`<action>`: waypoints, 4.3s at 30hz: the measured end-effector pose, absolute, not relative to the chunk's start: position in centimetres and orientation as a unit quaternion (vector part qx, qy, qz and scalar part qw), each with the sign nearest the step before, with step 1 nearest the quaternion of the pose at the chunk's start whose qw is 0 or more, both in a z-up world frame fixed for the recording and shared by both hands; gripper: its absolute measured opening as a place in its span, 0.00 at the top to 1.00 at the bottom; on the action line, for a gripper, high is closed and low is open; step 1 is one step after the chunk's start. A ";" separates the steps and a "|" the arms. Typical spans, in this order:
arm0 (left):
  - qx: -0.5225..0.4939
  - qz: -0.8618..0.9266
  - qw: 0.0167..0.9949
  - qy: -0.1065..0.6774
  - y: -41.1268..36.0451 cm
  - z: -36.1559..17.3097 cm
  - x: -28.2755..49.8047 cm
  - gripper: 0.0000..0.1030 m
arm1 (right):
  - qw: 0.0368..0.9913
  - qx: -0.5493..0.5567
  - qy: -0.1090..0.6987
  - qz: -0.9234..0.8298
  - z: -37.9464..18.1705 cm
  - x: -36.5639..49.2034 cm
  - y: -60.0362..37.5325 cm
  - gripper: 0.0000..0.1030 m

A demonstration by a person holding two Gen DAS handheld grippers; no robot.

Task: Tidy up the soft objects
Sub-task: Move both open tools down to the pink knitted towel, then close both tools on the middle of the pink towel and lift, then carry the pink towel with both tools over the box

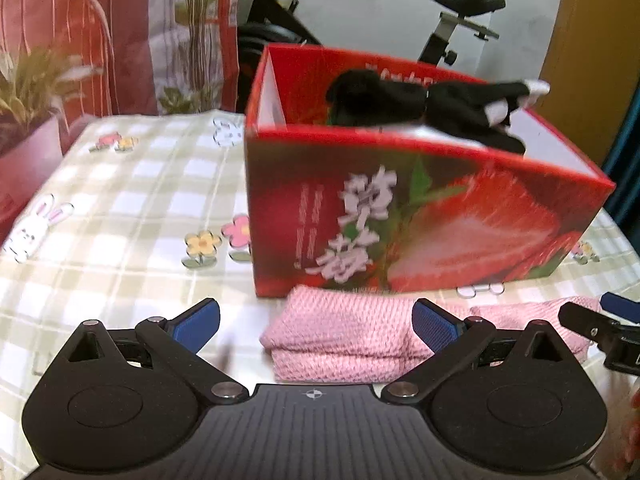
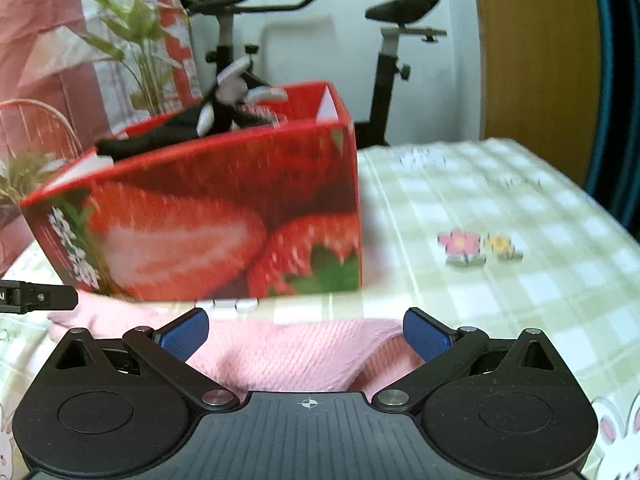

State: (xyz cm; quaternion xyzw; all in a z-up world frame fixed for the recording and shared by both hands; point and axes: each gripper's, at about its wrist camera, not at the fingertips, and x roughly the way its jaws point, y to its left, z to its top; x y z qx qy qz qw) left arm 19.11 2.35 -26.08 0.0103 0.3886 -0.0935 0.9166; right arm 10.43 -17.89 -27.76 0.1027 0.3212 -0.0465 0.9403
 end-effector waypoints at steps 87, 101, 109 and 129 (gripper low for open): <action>-0.018 -0.167 0.906 0.388 1.3 -29.9 14.0 0.83 | 0.940 0.097 0.327 -0.026 -29.7 10.1 -17.6 0.33; -0.021 -0.166 0.907 0.387 1.3 -29.9 13.9 0.82 | 0.940 0.081 0.327 0.047 -29.5 9.9 -16.6 0.77; -0.022 -0.167 0.908 0.382 1.5 -29.1 14.0 0.87 | 0.946 0.087 0.307 0.062 -28.7 9.2 -16.5 0.84; -0.039 -0.235 0.928 0.286 0.8 -17.3 19.5 0.87 | 0.976 0.012 0.196 0.094 -14.1 14.2 -19.1 0.84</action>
